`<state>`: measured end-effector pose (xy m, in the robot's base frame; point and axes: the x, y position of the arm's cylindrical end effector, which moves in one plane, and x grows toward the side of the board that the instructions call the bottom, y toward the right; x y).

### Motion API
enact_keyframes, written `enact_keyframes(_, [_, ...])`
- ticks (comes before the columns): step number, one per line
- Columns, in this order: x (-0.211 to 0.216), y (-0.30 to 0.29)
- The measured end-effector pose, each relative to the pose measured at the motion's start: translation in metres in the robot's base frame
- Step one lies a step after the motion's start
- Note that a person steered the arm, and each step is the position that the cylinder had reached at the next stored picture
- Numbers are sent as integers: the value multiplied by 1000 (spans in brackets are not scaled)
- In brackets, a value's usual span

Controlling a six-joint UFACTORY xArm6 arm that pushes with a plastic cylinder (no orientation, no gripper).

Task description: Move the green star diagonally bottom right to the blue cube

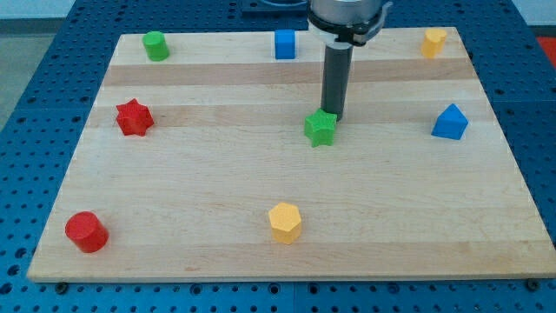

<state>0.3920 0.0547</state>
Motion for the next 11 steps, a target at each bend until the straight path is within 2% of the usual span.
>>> enact_keyframes(2, [-9,-48])
enact_keyframes(5, [15,-54])
enact_keyframes(8, [35,-4])
enact_keyframes(11, [30,37])
